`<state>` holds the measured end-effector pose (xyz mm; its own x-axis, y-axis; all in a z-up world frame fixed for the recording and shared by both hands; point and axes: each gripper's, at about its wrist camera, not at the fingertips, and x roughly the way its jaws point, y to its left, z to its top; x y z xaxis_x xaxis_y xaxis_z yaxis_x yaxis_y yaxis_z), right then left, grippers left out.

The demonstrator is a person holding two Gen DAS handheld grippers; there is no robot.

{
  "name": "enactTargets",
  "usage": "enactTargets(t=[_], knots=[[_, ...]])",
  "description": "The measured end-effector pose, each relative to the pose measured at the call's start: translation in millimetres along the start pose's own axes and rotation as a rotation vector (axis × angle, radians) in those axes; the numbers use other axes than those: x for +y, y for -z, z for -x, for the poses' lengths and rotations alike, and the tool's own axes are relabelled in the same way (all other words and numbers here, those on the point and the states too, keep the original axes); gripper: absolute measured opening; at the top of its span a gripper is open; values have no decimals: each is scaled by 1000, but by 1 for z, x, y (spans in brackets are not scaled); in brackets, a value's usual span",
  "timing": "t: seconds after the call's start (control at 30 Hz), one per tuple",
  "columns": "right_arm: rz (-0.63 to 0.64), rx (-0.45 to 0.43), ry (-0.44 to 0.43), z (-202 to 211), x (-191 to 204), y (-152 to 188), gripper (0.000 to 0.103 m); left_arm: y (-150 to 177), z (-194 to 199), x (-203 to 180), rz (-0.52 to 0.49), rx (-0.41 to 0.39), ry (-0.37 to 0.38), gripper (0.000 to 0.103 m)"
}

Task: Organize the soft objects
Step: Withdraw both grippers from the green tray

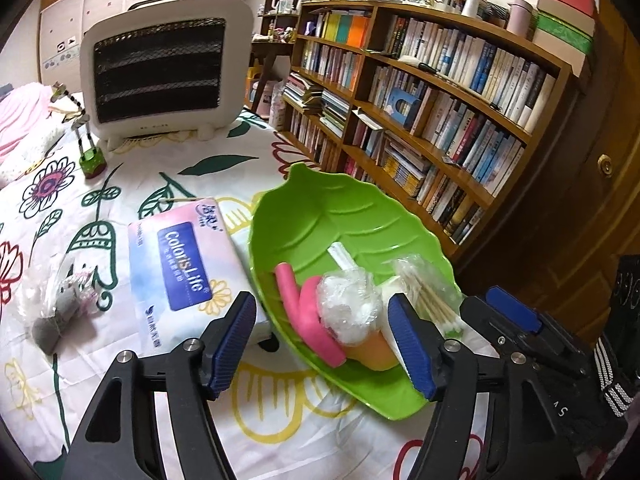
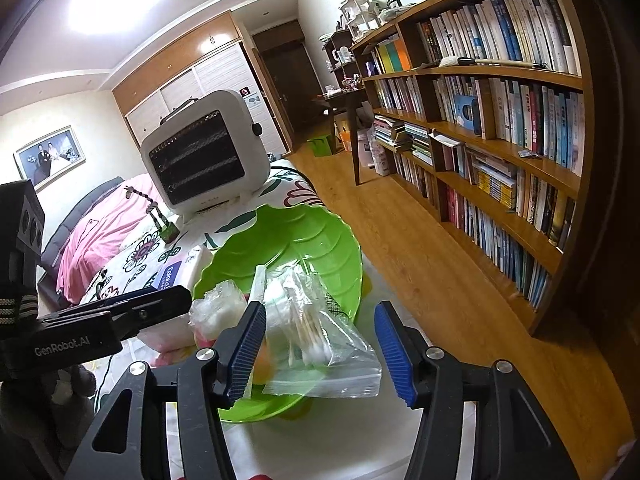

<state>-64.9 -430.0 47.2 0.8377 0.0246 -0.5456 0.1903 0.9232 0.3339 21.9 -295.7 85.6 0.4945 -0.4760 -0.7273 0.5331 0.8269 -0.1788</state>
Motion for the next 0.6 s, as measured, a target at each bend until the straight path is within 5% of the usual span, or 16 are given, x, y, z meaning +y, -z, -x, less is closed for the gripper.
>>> enactTargets(t=[0.6], knots=[[50,11,-26,2,23,5,62,14,19,27,54,-11,-43,70]])
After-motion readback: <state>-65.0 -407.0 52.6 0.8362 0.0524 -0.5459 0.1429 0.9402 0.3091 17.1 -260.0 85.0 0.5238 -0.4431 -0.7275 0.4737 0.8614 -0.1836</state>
